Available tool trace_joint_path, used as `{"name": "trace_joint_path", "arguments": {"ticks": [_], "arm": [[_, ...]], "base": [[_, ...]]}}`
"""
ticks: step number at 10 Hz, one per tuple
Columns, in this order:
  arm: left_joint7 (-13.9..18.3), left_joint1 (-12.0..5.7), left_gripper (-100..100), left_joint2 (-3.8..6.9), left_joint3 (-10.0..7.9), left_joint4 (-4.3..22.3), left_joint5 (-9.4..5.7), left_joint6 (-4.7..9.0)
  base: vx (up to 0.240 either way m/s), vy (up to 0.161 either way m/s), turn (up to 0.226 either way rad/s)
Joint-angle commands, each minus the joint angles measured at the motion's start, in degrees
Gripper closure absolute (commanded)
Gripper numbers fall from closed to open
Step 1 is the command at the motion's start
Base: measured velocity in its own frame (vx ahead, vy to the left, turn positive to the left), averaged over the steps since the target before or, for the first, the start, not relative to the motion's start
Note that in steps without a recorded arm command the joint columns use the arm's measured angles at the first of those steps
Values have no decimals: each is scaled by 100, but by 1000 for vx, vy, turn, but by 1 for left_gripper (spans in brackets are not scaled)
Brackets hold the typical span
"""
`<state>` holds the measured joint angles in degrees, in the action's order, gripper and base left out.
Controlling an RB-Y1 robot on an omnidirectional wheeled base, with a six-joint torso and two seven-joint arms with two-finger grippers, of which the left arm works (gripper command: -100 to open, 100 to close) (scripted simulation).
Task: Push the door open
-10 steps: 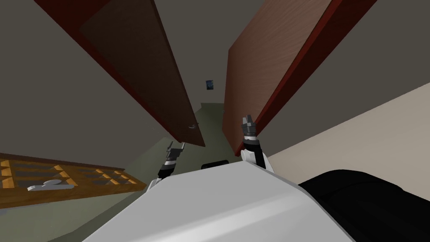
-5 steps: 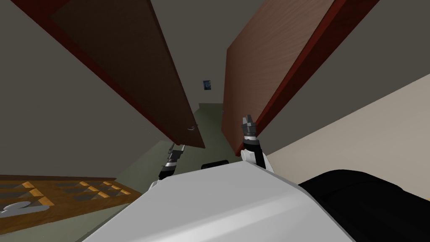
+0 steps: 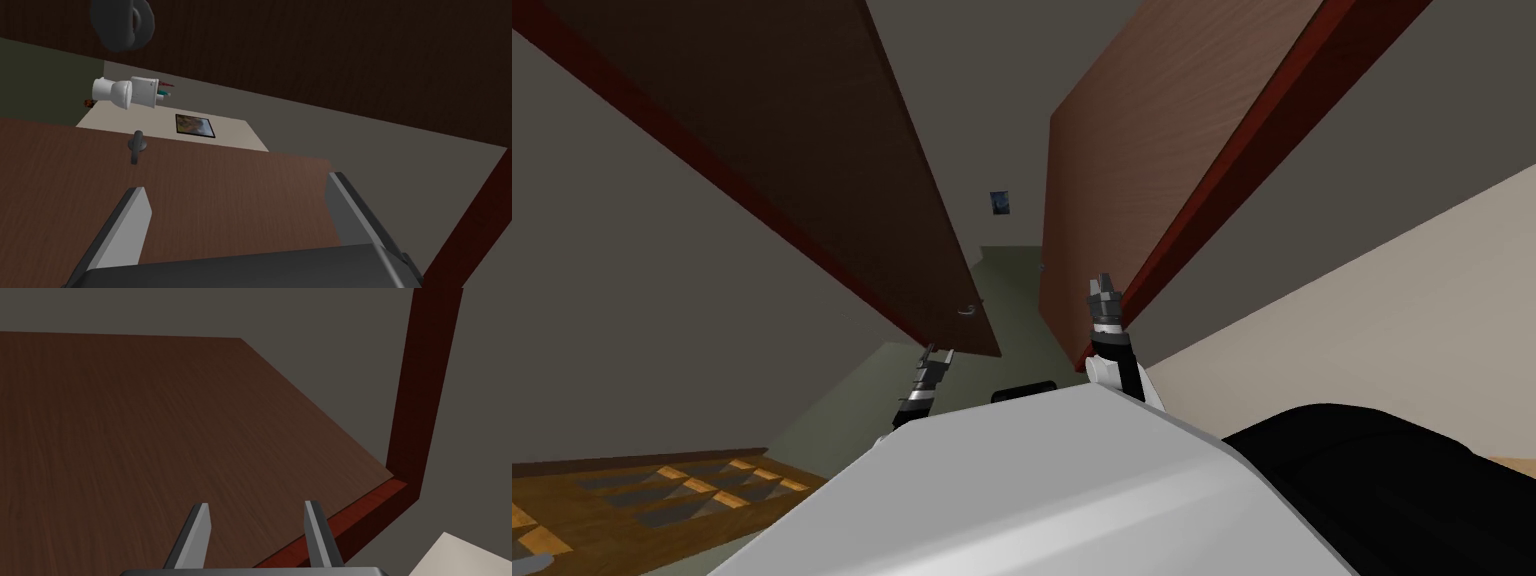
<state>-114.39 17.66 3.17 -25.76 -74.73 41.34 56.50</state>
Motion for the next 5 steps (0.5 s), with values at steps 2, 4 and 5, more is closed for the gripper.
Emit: {"name": "trace_joint_path", "arguments": {"ticks": [2, 4, 5], "arm": [[-402, -54, -100, -46, -106, 242, 154, 85], [-653, -81, -100, -91, -172, 385, 258, 133], [-778, -95, -100, -113, -206, 457, 310, 157]], "base": [[73, 75, -81], [62, 66, -85], [61, 57, -66]]}}
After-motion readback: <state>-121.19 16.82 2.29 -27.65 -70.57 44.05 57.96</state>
